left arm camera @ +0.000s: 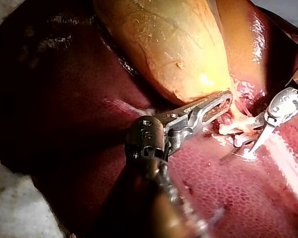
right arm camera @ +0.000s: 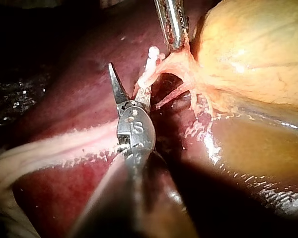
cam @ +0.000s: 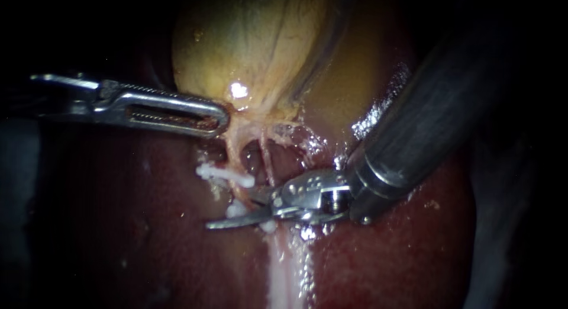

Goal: Go to the cutting position left tube

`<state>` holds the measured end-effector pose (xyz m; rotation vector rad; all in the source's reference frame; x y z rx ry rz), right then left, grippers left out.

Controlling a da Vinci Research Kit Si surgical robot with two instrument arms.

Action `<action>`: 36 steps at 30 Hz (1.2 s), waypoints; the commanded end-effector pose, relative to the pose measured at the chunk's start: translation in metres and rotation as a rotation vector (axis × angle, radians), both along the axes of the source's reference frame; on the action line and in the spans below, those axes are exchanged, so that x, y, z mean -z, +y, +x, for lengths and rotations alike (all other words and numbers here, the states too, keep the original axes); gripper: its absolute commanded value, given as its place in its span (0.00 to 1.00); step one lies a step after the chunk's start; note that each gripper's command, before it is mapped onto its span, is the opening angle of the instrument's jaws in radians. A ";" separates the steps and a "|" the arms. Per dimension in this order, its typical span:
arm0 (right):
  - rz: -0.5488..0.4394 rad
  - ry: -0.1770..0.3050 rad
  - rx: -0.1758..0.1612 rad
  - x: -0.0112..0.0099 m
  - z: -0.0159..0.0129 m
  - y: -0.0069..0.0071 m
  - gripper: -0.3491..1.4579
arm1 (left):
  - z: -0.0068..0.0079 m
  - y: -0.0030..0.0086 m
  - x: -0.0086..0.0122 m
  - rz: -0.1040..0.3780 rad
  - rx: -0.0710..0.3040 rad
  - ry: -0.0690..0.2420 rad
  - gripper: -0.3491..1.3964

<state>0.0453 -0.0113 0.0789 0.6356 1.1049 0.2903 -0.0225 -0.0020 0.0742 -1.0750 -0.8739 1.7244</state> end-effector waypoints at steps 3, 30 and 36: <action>0.016 0.002 0.006 -0.0002 0.0006 0.0002 0.98 | -0.0001 0.0000 -0.0001 -0.001 0.003 0.003 0.00; 0.054 0.000 0.005 -0.0009 0.0022 0.0008 0.98 | -0.0008 -0.0002 -0.0004 0.000 0.000 0.001 0.00; 0.053 0.000 0.005 -0.0010 0.0023 0.0008 0.98 | -0.0008 -0.0002 -0.0004 0.000 0.000 0.000 0.00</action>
